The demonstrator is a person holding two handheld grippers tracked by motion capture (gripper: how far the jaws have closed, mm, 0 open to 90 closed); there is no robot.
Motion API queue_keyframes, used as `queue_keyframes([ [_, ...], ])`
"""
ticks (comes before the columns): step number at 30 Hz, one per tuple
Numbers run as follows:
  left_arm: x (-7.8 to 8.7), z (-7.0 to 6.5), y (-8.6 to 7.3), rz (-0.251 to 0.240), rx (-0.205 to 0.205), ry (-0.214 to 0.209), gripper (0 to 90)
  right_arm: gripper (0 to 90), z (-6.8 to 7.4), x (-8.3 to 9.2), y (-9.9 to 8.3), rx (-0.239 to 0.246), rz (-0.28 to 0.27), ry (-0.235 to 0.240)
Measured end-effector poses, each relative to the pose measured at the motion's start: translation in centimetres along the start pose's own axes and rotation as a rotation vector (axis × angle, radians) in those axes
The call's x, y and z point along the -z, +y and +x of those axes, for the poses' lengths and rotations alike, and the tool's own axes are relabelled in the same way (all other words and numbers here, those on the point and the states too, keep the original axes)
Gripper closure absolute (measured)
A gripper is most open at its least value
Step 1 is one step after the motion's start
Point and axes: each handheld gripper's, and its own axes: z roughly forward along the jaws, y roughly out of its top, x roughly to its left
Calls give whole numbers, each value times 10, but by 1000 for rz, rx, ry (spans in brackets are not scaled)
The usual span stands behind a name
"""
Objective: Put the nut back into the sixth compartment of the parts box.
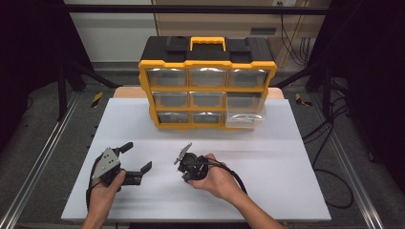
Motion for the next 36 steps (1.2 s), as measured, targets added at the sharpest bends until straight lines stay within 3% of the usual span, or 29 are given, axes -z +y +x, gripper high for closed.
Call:
queue_keyframes([
  [36, 0, 0, 0, 0, 1, 1, 11, 702, -1, 3, -3, 19, -7, -12],
])
